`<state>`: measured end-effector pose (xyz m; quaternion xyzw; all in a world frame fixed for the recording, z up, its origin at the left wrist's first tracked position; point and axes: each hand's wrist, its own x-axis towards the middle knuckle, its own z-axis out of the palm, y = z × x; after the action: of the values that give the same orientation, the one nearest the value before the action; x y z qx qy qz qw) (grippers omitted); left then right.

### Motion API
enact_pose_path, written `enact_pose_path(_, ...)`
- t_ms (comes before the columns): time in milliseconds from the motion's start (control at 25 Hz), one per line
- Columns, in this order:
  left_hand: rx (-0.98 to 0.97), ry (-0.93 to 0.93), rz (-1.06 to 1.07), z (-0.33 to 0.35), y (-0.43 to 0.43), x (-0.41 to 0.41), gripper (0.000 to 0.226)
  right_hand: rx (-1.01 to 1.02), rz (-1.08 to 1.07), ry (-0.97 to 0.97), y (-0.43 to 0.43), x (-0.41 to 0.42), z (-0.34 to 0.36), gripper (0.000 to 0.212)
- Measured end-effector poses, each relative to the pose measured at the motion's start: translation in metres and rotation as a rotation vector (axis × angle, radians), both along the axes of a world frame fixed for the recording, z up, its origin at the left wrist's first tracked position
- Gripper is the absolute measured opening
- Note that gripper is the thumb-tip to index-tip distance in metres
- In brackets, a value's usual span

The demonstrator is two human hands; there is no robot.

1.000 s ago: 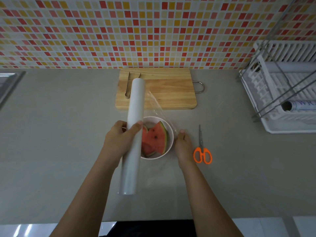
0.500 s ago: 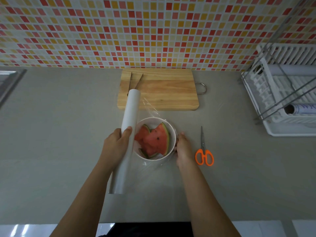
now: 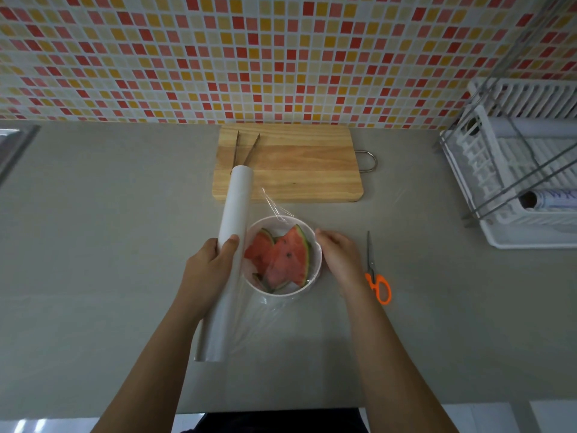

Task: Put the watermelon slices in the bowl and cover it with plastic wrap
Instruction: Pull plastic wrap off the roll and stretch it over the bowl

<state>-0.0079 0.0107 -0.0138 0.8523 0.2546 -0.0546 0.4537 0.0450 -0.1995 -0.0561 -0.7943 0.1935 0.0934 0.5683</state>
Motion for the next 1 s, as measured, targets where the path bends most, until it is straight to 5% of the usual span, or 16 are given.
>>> enact_pose_path(80,-0.001,-0.006,-0.002,0.001,0.0,0.0,0.039,0.07,-0.051,0.0,0.001,0.001,-0.001,0.022)
enact_pose_path(240,0.002,-0.011,-0.01,0.004,-0.002,0.001,0.039,0.061,0.024,0.12,0.007,0.011,0.005,0.044)
enact_pose_path(400,0.034,-0.051,-0.019,0.011,-0.007,-0.001,0.037,0.131,-0.073,-0.028,0.014,0.014,0.012,0.017)
enact_pose_path(680,0.079,-0.12,-0.06,0.024,-0.022,0.003,0.036,0.128,-0.161,-0.102,-0.002,0.015,0.01,0.014)
enact_pose_path(1000,0.157,-0.127,-0.029,0.013,-0.029,0.0,0.04,0.307,-0.167,0.058,0.004,0.008,-0.021,0.02)
